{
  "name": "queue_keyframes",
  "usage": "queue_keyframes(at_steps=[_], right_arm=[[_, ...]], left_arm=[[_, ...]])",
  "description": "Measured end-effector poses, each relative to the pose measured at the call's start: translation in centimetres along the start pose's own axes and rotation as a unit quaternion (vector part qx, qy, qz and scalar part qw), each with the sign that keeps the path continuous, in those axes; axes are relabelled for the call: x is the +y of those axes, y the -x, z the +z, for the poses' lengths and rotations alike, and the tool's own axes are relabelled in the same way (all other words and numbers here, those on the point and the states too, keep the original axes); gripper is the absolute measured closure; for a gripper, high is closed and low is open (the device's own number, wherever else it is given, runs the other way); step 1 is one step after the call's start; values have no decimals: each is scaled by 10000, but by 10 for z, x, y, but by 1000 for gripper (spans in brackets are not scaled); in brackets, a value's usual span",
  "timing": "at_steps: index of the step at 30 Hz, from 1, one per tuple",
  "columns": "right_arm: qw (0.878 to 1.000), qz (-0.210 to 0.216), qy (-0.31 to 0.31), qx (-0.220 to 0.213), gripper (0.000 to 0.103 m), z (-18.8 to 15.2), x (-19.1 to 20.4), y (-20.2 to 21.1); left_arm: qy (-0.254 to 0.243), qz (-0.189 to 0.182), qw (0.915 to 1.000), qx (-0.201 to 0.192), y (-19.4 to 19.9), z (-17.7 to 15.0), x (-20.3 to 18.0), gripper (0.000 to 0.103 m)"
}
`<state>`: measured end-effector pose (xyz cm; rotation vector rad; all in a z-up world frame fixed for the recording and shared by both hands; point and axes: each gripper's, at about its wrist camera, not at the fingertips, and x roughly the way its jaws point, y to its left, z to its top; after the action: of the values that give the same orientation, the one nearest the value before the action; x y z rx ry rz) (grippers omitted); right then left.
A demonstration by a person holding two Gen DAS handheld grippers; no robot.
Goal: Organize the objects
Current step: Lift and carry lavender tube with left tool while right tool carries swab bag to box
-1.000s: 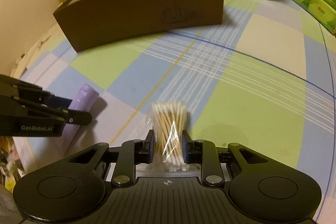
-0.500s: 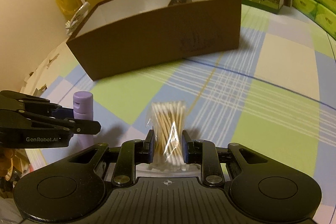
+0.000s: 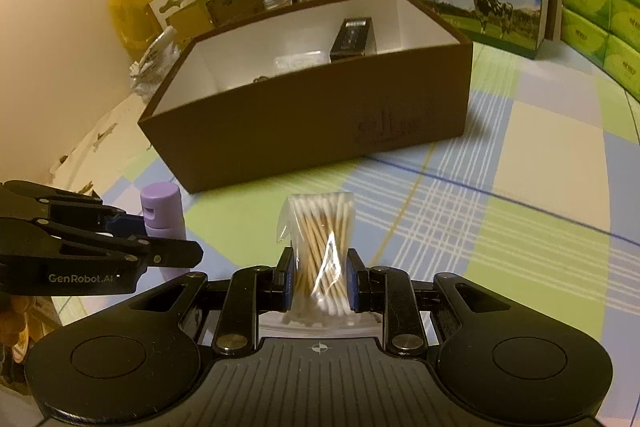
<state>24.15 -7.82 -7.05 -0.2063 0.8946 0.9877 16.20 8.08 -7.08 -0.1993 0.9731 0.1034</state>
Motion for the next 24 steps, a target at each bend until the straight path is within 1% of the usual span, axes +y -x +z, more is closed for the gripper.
queue_keyframes(at_steps=[8, 14, 18, 24], right_arm=[[9998, 2, 16, -212, 81, 19, 1, 4], [9991, 43, 54, -408, 81, 38, 4, 6], [9981, 102, 106, -595, 81, 57, 7, 7], [9956, 214, 141, -901, 81, 94, 10, 4]], left_arm=[[-54, -84, 9997, -203, 14, 15, 3, 75], [-88, -167, 9988, -454, 31, 30, 7, 75], [-117, -220, 9974, -671, 44, 43, 9, 75], [-101, -263, 9946, -1003, 63, 66, 17, 75]])
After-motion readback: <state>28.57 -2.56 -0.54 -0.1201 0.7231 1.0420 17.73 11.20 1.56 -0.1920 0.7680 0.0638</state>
